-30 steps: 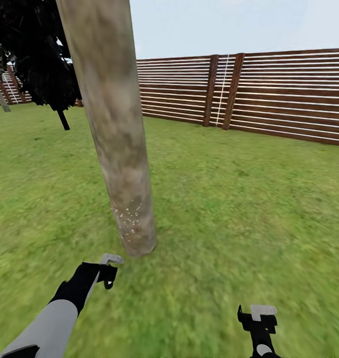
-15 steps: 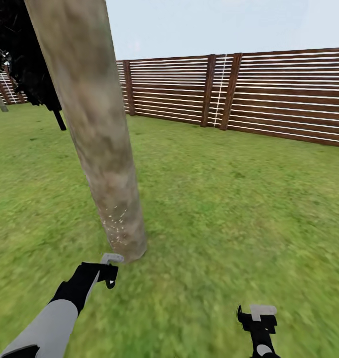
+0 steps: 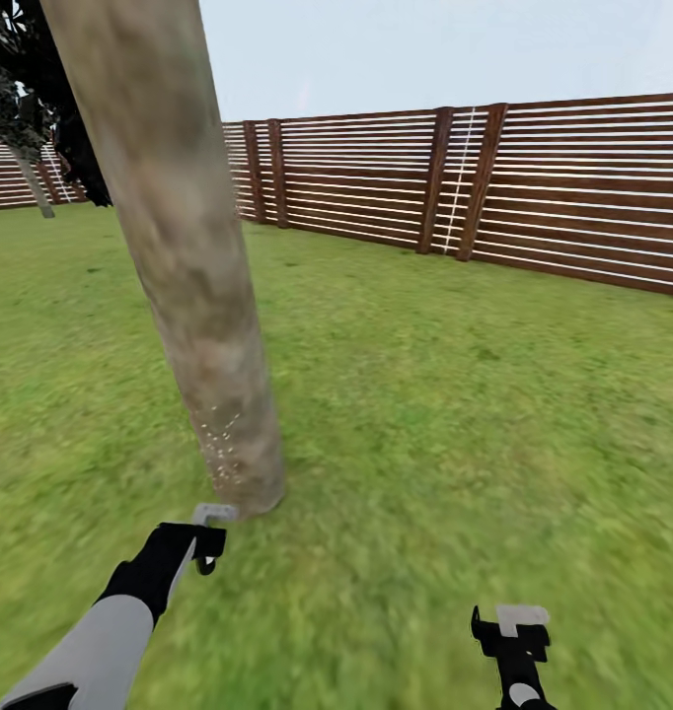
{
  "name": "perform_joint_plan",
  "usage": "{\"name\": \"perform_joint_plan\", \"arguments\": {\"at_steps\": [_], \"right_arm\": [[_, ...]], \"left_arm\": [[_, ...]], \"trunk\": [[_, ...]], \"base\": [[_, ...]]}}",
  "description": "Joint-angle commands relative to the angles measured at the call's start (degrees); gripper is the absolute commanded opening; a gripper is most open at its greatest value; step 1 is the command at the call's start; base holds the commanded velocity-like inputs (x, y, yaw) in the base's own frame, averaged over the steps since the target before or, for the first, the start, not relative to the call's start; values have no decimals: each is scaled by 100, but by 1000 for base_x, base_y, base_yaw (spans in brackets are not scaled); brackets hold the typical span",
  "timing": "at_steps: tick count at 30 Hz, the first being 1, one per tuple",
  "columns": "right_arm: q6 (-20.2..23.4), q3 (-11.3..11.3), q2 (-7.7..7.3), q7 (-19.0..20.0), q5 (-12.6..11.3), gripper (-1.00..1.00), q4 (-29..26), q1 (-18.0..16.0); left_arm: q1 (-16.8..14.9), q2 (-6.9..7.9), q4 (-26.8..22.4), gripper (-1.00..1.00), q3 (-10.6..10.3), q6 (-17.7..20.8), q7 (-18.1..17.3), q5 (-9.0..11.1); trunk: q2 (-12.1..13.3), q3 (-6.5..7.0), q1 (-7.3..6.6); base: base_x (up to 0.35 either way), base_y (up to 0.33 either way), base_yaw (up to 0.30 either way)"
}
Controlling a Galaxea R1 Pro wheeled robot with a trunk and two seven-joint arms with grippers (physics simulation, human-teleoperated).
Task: In the garden, pick up the pesticide atomizer on the floor and spray pesticide onto both trees until each tree trunk is fully covered.
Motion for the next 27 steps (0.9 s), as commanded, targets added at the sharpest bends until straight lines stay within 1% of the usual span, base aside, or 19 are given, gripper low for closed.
{"name": "perform_joint_plan", "arguments": {"at_steps": [1,3,6,17,23,27], "right_arm": [[0,0,-3,0,0,100,0,0],[0,0,-2,0,0,100,0,0],[0,0,-2,0,0,100,0,0],[0,0,1,0,0,100,0,0],[0,0,-5,0,0,100,0,0],[0,0,-12,2,6,100,0,0]], "left_arm": [[0,4,0,-100,3,0,91,15],[0,8,0,-100,-3,0,234,26],[0,1,0,-100,-8,0,290,38],[0,15,-12,-100,-6,-9,301,55],[0,16,-55,-100,-6,-9,304,57],[0,6,-69,-100,-7,-9,303,57]], "trunk": [[0,0,0],[0,0,0],[0,0,0],[0,0,0],[0,0,0],[0,0,0]], "base": [[157,-264,3],[162,-260,1],[98,-262,65],[5,-272,266],[70,-273,272],[47,-273,38]]}}
